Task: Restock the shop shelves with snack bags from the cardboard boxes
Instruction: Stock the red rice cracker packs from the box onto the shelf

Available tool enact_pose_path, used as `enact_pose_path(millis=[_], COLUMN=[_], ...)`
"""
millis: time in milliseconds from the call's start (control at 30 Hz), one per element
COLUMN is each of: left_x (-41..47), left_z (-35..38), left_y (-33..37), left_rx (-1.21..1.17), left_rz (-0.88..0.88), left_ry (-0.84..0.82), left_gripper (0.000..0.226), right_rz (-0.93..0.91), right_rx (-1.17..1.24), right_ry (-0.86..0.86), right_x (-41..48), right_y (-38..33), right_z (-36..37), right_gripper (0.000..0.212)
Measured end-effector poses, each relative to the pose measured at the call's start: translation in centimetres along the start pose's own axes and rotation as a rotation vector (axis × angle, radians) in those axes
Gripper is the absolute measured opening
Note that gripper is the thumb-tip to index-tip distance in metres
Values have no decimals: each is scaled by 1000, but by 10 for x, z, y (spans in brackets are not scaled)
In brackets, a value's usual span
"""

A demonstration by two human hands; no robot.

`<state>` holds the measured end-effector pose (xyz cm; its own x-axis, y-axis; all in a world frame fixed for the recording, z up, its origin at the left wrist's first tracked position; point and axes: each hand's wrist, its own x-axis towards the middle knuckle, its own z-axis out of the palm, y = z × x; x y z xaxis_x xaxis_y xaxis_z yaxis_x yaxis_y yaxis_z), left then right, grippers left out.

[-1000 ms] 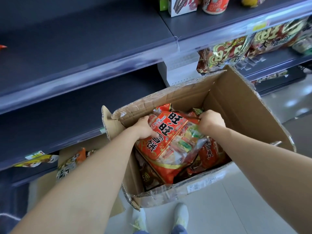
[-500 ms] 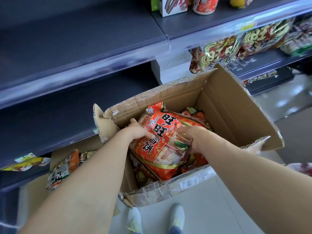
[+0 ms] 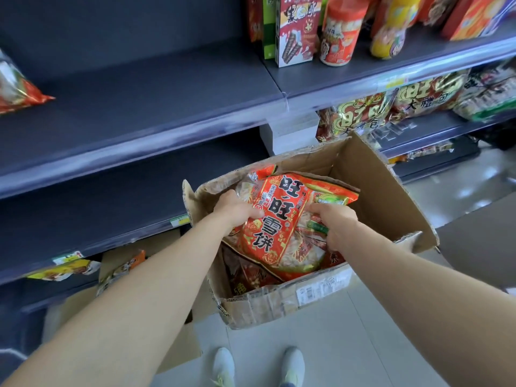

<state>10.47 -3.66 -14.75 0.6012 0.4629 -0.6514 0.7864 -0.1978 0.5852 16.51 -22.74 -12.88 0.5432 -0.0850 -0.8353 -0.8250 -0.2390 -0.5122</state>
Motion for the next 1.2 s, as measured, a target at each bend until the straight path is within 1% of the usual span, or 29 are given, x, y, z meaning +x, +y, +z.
enact_pose_path(millis=[67, 100, 133, 200, 233, 300, 367, 400, 500, 567, 633, 700, 833, 867, 933, 1000, 1100, 1200], left_x=[-29, -36, -47, -62, -70, -89, -104, -111, -124, -128, -130, -130, -125, -124, -113, -111, -94, -72], left_z=[-10, -14, -19, -28, -35, -51, -69, -80, -116, -142, -168, -194, -252, -261, -304, -319, -367, -416], left_y=[15, 19, 25, 36, 43, 59, 74, 79, 84, 77, 62, 42, 2, -4, -24, -26, -39, -54], left_rx=[22, 41, 54, 67, 68, 15, -64, -104, -200, -250, -292, -352, -474, -495, -537, -531, -511, -481], left_rz=[37, 59, 87, 149, 183, 247, 309, 321, 306, 293, 269, 231, 185, 179, 173, 173, 166, 165], left_ry=[27, 45, 69, 109, 125, 158, 209, 252, 385, 457, 511, 551, 613, 624, 674, 671, 705, 732], left_gripper=[58, 50, 45, 41, 38, 32, 31, 33, 40, 42, 42, 41, 36, 35, 32, 31, 39, 55], right_rz=[25, 34, 23, -66, -123, -239, -377, -442, -595, -662, -681, -692, -726, -746, -784, -803, -846, -884], right_rx=[-55, -108, -159, -172, -170, -130, -112, -120, -101, -111, -156, -173, -210, -231, -297, -334, -385, -406], right_ry=[-43, -74, -99, -57, -32, 4, -4, -17, -38, -84, -139, -233, -373, -378, -375, -330, -330, -330], right_x=[-18, -27, -40, -63, -72, -95, -116, -125, -152, -165, -176, -187, -205, -209, -215, -219, -221, -223], right_y=[-11, -15, -20, -34, -42, -60, -79, -87, -106, -113, -114, -113, -114, -113, -118, -122, -134, -145], right_z=[-6, -9, -13, -19, -21, -21, -14, -9, 15, 40, 70, 103, 181, 194, 250, 264, 319, 379], right_gripper=[56, 62, 61, 44, 42, 54, 62, 63, 54, 51, 47, 44, 55, 59, 61, 58, 54, 52])
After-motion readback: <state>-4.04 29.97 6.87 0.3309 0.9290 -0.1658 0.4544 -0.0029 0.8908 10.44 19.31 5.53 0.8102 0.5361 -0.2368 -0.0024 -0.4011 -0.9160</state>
